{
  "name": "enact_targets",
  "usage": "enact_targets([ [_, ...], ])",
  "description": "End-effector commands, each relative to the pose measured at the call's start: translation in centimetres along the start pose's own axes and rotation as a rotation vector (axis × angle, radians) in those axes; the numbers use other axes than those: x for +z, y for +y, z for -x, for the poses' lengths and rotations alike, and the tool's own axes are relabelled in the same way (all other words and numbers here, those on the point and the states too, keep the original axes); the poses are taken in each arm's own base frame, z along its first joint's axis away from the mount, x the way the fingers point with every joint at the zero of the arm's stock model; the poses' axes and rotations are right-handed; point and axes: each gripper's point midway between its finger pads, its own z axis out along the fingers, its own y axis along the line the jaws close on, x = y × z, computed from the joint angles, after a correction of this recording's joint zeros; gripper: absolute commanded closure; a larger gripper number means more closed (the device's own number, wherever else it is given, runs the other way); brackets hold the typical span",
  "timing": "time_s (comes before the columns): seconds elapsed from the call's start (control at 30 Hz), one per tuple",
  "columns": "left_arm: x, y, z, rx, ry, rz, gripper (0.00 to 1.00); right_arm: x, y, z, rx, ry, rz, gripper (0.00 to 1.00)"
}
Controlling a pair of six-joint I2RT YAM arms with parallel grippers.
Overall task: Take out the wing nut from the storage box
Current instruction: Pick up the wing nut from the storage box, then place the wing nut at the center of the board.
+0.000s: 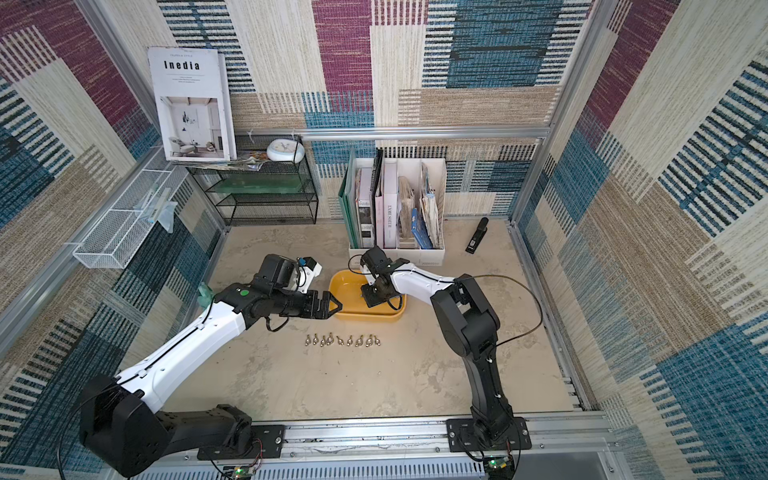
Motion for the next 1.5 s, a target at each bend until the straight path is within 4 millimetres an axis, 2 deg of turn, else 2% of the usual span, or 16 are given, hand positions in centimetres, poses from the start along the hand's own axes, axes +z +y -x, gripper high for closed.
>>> enact_targets([
  [0.0,-0.2,-0.2,0.0,0.002,-0.006,-0.010,0.01,-0.7,0.0,0.4,0.003,-0.018,-0.001,1.00],
  [0.2,-0.4,-0.3,-0.2,-0.001,-0.012,-0.018,0.01,-2.3,0.1,0.2,0.013,-0.032,-0.010,1.00],
  [0.47,-0.5,-0.8,-0.2,-0.001,-0.027,-0.051,0.01,-6.3,0.1,-0.4,0.048,-0.081,-0.050,1.00],
  [0.6,-0.3,-1.1,-0.4,-0.003,-0.028,-0.074,0.01,-7.9,0.3,-2.0,0.076,-0.088,-0.069,1.00],
  [0.83,-0.6,-1.6,-0.6,0.005,-0.037,-0.104,0.01,-9.7,1.2,-6.7,0.134,-0.077,-0.092,1.00],
  [1.03,-0.9,-2.0,-1.0,-0.001,-0.030,-0.122,0.01,-9.8,2.0,-10.5,0.177,-0.061,-0.090,1.00],
  [1.2,-1.2,-2.0,-1.5,-0.006,-0.022,-0.121,0.01,-8.8,2.1,-13.0,0.197,-0.039,-0.085,1.00],
  [1.33,-1.5,-2.0,-1.9,-0.013,-0.022,-0.113,0.01,-7.7,2.2,-14.4,0.198,-0.012,-0.067,1.00],
  [1.47,-1.9,-1.8,-2.3,-0.022,-0.024,-0.104,0.01,-6.8,2.5,-14.7,0.191,-0.009,-0.053,1.00],
])
